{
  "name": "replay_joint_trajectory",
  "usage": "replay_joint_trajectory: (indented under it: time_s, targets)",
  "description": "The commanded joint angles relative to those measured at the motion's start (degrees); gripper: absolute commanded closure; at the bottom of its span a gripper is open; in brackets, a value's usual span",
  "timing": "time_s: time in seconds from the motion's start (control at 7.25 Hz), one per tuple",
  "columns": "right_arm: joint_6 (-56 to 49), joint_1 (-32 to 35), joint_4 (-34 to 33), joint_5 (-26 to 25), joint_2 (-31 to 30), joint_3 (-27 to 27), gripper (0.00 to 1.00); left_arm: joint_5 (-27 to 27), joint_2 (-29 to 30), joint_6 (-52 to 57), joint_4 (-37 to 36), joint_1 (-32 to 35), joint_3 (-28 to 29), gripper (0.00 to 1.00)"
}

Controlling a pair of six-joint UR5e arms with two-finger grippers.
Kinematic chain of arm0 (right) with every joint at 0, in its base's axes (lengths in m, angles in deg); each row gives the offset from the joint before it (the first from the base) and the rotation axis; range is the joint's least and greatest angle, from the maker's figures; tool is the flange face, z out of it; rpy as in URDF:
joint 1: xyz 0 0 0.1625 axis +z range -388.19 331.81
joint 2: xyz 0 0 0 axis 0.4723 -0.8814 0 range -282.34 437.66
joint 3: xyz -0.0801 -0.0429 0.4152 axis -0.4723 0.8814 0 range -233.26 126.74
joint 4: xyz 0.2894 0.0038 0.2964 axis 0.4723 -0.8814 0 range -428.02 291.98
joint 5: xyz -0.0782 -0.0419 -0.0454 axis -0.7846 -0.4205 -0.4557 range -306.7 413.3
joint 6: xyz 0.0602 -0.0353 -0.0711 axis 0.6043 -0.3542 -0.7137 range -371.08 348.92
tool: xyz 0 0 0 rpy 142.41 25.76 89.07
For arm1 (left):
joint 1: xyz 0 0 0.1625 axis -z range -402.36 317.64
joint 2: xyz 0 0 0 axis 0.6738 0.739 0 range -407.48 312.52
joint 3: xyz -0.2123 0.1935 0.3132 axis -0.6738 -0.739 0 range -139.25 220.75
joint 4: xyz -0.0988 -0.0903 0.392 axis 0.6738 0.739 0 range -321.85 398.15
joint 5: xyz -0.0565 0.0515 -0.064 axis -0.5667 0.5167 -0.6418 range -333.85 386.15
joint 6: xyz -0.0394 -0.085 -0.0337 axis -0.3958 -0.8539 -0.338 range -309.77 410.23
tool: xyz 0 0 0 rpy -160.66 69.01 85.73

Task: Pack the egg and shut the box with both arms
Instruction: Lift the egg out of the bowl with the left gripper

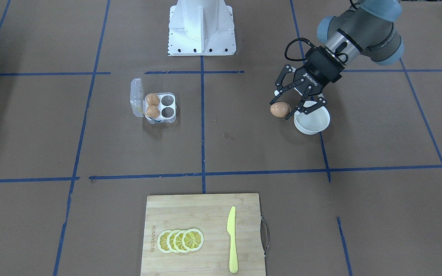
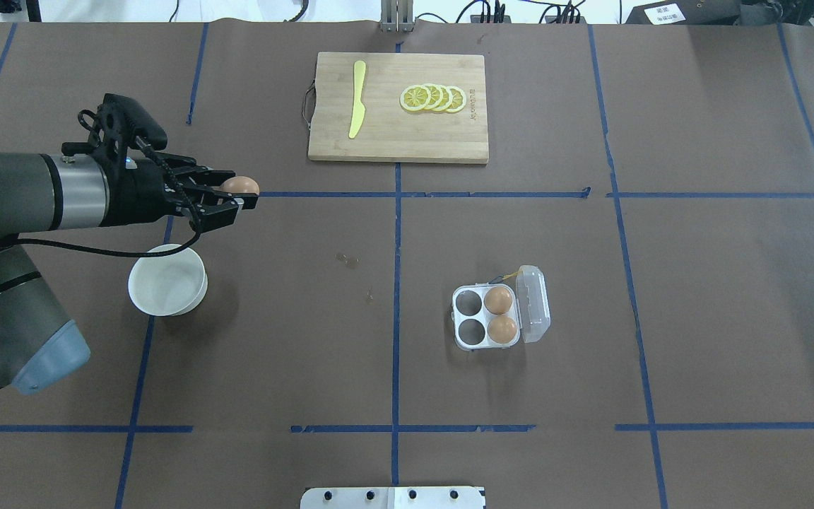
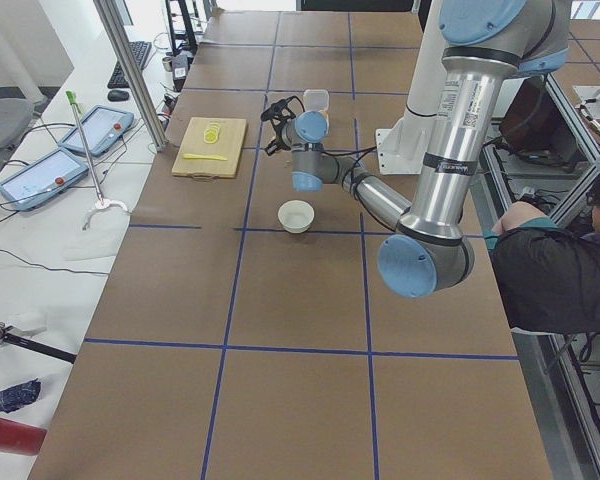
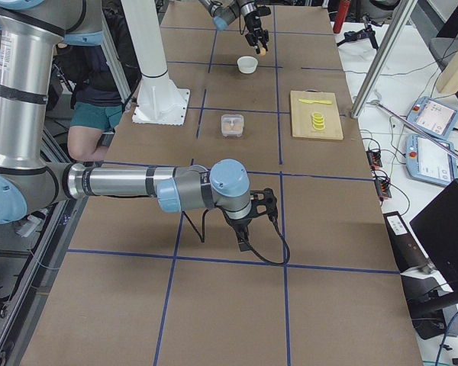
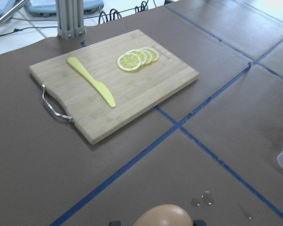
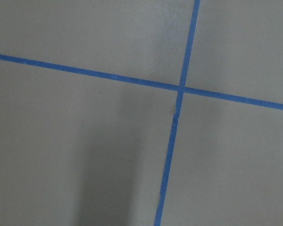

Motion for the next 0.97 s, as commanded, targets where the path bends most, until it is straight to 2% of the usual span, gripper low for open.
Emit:
replay_joint_trajectory:
  time_s: [0.0, 0.14, 0.41, 0.69, 0.83]
  targets:
    - [0.0, 0.0, 0.0, 0.1, 0.0, 0.0, 0.0, 3.6, 6.0, -6.8, 2.4, -2.9, 2.1, 1.0]
    - [0.0, 0.0, 0.0, 0.1, 0.0, 0.0, 0.0, 12.2, 7.1, -9.5, 5.5, -9.3, 2.9, 1.0]
    - [0.0, 0.0, 0.0, 0.1, 0.1, 0.0, 0.0, 26.6, 10.5, -10.4, 6.5, -18.5, 4.5, 1.0]
    - [0.0, 0.0, 0.0, 0.0, 0.1, 0.1, 0.0, 38.2, 16.0, -10.7, 7.6, -26.3, 10.7, 1.0]
    - [0.0, 0.0, 0.0, 0.0, 0.1, 0.1, 0.0, 42.2, 17.3, -10.6, 9.6, -28.9, 13.7, 1.0]
